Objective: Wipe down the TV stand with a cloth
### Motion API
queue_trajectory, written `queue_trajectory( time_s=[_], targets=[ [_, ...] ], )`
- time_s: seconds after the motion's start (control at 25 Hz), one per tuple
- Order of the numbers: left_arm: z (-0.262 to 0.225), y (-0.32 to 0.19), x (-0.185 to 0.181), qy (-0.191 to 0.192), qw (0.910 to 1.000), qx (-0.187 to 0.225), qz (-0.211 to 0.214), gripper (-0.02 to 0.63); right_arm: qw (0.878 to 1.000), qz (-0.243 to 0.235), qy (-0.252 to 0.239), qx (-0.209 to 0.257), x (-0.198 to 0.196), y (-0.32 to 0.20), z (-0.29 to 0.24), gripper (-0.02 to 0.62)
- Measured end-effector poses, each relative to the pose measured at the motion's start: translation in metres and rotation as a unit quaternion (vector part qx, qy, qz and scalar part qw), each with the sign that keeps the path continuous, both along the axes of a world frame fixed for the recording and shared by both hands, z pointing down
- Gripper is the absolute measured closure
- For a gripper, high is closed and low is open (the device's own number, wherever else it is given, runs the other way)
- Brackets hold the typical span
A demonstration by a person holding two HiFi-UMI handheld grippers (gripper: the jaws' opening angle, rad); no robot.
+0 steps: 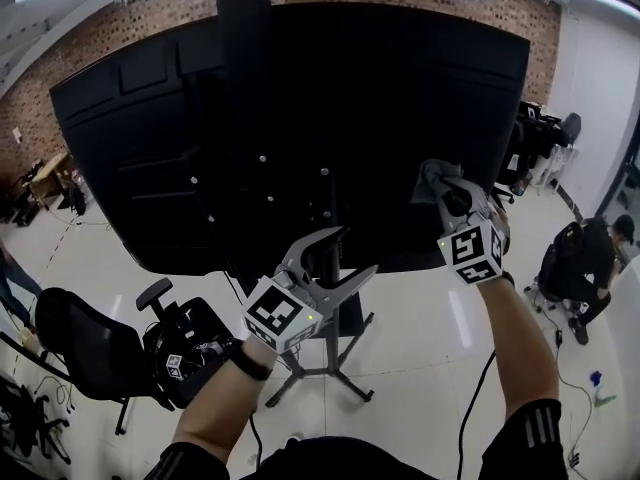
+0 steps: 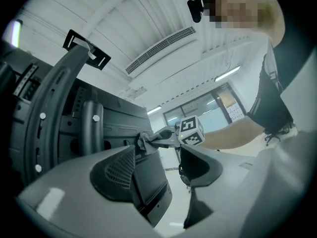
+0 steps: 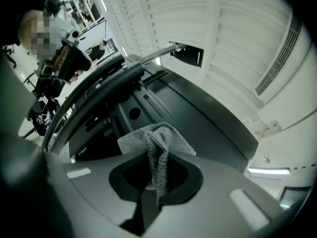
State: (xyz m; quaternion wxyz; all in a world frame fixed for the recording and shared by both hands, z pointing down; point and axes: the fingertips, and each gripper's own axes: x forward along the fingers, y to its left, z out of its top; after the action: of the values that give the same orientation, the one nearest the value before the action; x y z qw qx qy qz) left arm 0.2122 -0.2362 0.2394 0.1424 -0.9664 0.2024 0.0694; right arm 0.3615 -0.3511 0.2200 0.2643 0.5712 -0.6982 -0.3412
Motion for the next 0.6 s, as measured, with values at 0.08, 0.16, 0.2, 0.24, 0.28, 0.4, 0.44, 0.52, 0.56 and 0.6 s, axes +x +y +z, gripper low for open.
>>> queue_trajectory(
  time_s=[0.08,0.16,0.2,0.24,0.28,0.4,0.44,0.52,0.56,0.6],
  targets=[
    [-0.005,0.003,-0.007,0.002,1.0000,0.007,-0.004,0.298,0.999,-0.025,-0.014,0.015,-0.016,0.014,-0.013,0.569],
    [-0.007,0.006,-0.020,0.000,0.9997,0.020,-0.013,0.298,0.998,-0.051,-0.021,0.030,-0.038,0.028,-0.025,0.569],
    [-0.008,0.008,-0.029,0.000,0.9996,0.024,-0.018,0.298,0.997,-0.064,-0.024,0.035,-0.052,0.035,-0.031,0.569],
    [-0.011,0.011,-0.039,0.000,0.9995,0.025,-0.022,0.298,0.996,-0.079,-0.029,0.039,-0.066,0.041,-0.036,0.569],
    [-0.014,0.013,-0.050,0.003,0.9993,0.025,-0.026,0.298,0.994,-0.093,-0.033,0.042,-0.081,0.045,-0.041,0.569],
    [-0.025,0.017,-0.086,0.015,0.9985,0.029,-0.044,0.298,0.990,-0.130,-0.037,0.050,-0.128,0.057,-0.051,0.569],
    [-0.027,0.018,-0.098,0.017,0.9982,0.032,-0.048,0.298,0.989,-0.137,-0.033,0.052,-0.144,0.060,-0.053,0.569],
    [-0.027,0.019,-0.122,0.020,0.9976,0.038,-0.055,0.298,0.988,-0.146,-0.025,0.052,-0.177,0.068,-0.057,0.569],
    [-0.026,0.019,-0.135,0.020,0.9972,0.042,-0.058,0.298,0.986,-0.155,-0.027,0.051,-0.194,0.070,-0.057,0.569],
    [-0.026,0.019,-0.150,0.019,0.9969,0.046,-0.061,0.298,0.984,-0.167,-0.034,0.049,-0.212,0.072,-0.057,0.569]
  ],
)
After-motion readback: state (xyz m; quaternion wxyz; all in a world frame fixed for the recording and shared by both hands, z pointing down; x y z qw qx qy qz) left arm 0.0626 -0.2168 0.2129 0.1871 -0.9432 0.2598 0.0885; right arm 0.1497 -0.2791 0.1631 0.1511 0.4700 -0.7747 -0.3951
